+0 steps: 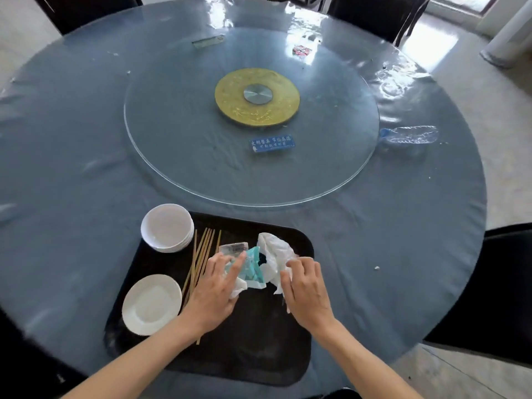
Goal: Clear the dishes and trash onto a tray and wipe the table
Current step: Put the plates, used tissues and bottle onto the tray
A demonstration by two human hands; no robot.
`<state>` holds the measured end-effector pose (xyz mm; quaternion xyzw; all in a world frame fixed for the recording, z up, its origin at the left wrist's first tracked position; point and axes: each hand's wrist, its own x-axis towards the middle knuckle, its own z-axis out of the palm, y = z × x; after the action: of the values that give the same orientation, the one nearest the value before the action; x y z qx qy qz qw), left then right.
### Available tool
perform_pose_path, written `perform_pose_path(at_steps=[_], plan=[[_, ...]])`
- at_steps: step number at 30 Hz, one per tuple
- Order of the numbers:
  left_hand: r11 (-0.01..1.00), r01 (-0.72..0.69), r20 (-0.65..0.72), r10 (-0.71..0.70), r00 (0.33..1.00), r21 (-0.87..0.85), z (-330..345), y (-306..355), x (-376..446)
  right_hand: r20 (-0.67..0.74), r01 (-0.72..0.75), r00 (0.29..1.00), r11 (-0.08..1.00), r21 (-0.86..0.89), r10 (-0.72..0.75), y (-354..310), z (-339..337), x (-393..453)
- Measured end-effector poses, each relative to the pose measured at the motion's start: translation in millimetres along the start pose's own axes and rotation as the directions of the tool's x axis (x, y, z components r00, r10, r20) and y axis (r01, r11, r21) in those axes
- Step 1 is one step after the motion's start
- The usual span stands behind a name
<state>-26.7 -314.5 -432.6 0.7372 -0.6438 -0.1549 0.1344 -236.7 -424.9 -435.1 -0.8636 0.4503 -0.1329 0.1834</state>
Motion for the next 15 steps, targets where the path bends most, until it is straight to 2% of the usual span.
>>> perform_pose_path(at_steps=[4,8,10,15], plan=[[0.999,0.036,0.068,-0.037,0.997,0.014,12.5,-3.9,-15.5,0.017,-0.043,0.999,0.998,-0.035,0.043,-2.5,23.3,-19.6],[0.995,-0.045,0.127,0.035,0.991,0.084,25.0,-6.2,-19.7,0.092,-0.084,0.992,0.993,-0.078,0.091,-6.5,36.7,-29.2],[0.989,-0.048,0.146,0.027,0.989,0.141,30.6,-8.5,-21.8,0.099,-0.095,0.989,0.989,-0.109,0.106,-9.6,39.9,-33.6],[0.990,-0.021,0.131,0.003,0.991,0.142,38.8,-14.7,-28.1,0.085,-0.120,0.988,0.987,-0.111,0.130,-15.5,38.9,-37.4]])
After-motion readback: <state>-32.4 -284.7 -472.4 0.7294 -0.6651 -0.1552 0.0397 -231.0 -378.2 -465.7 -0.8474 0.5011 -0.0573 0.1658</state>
